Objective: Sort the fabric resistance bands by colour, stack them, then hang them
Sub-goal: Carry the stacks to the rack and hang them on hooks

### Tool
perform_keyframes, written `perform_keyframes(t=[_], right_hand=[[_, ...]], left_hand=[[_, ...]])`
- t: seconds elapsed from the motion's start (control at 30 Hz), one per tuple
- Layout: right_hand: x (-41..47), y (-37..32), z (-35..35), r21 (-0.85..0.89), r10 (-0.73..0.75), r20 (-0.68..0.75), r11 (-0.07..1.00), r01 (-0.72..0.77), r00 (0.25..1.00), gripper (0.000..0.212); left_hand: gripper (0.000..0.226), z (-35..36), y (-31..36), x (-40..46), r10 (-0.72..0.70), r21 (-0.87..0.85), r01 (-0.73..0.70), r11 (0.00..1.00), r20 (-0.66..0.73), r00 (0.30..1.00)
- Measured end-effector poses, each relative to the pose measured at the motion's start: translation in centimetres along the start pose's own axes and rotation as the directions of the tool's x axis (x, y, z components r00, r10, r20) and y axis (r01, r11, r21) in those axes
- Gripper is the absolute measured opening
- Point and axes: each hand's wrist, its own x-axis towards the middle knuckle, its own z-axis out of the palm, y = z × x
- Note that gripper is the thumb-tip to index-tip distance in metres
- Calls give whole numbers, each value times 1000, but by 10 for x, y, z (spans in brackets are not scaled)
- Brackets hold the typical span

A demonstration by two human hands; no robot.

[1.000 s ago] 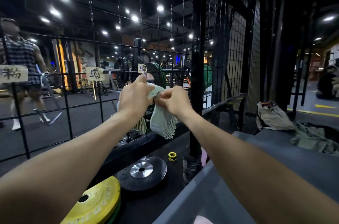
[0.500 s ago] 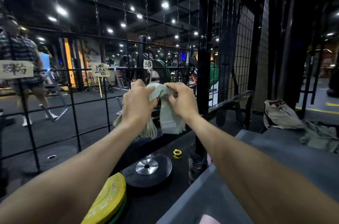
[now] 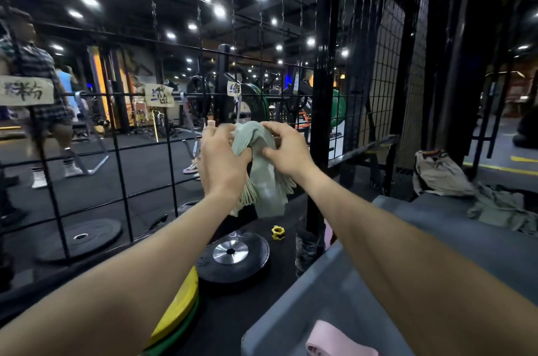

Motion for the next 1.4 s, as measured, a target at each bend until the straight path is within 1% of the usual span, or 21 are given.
perform_keyframes(t=[0.13, 0.17, 0.23, 0.3, 0.4, 0.47, 0.6, 0.73, 0.8, 0.87, 0.97, 1.1, 1.2, 1.3, 1.4], right_hand=[[-14, 13, 2, -34, 138, 65, 990, -136, 988, 42], [-18, 17, 2, -48, 158, 67, 987, -155, 985, 38], [-22, 21, 4, -96, 167, 57, 982, -161, 984, 33], [-22, 23, 5, -195, 143, 28, 971, -135, 989, 30], [-19, 22, 0, -307, 88, -68, 946, -104, 994, 30], [-20, 23, -3, -337, 63, -78, 938, -85, 995, 30], [-19, 24, 4, -295, 84, -6, 952, -82, 996, 33], [-16, 25, 10, -245, 122, 23, 963, -113, 992, 35], [-18, 28, 4, -172, 135, 41, 977, -126, 990, 40], [-21, 29, -2, -127, 140, 70, 983, -130, 988, 48], [-26, 27, -4, -96, 153, 92, 985, -144, 984, 54], [-33, 20, -7, -99, 179, 94, 980, -170, 979, 56], [-40, 18, -15, -133, 206, 79, 972, -194, 975, 57], [-52, 21, -22, -189, 243, 53, 955, -229, 969, 56], [-70, 22, -31, -241, 274, 29, 935, -259, 961, 53]], left_hand=[[50, -8, -11, -9, 50, 190, -64, 980, 75, 996], [54, -8, -13, -13, 56, 203, -74, 976, 94, 994], [57, -6, -14, -18, 48, 167, -66, 984, 111, 993], [56, 0, -14, -21, 22, 88, -32, 996, 110, 994], [52, 13, -12, -27, -40, -34, 43, 998, 82, 996], [50, 23, -11, -30, -66, -62, 70, 996, 67, 996], [48, 29, -14, -32, -82, -69, 86, 994, 60, 995], [51, 25, -20, -30, 12, 4, -12, 1000, 120, 993], [49, 24, -22, -32, 58, 9, -61, 998, 181, 982], [44, 23, -25, -34, 77, -6, -77, 997, 213, 974], [43, 20, -25, -33, 65, 7, -68, 998, 206, 976], [45, 18, -21, -31, 41, 9, -44, 999, 197, 980], [46, 16, -19, -34, 52, 13, -55, 998, 180, 982], [47, 13, -17, -44, 103, 37, -110, 993, 162, 981], [42, 12, -17, -59, 181, 61, -194, 979, 176, 968]])
